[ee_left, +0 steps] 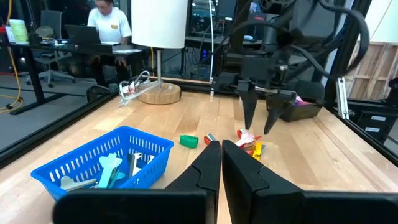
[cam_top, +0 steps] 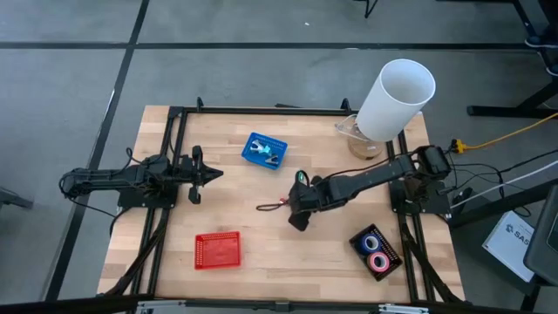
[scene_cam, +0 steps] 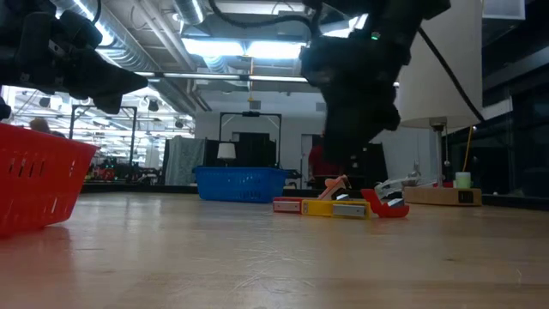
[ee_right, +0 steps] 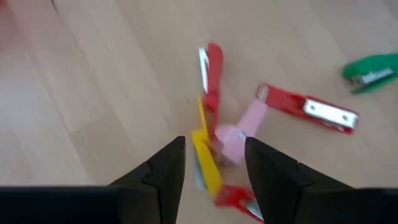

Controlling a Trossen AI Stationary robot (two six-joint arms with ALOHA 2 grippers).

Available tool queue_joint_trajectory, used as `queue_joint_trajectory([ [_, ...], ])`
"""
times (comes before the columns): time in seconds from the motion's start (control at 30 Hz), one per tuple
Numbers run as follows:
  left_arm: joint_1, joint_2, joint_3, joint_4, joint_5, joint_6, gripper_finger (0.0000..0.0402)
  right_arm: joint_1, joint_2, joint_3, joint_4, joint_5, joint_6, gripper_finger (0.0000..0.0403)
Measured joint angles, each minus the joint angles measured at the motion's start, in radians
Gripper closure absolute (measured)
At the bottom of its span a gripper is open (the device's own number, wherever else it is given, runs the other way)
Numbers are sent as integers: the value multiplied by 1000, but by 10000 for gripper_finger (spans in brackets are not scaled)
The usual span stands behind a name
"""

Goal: Pick and place Stapler, Stapler remover, tape
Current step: Put the pink staple remover into the blue bin

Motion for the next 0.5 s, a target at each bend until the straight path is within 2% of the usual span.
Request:
queue_joint_trajectory([
  [0.2, 0, 0, 0, 0, 0, 0, 391, 0, 0, 0, -61, 0, 80, 234],
  [0.33, 0, 0, 0, 0, 0, 0, 389, -10, 0, 0, -56, 6, 67, 234],
  [0.5, 0, 0, 0, 0, 0, 0, 393, -28, 11, 0, -61, -57, 59, 234],
])
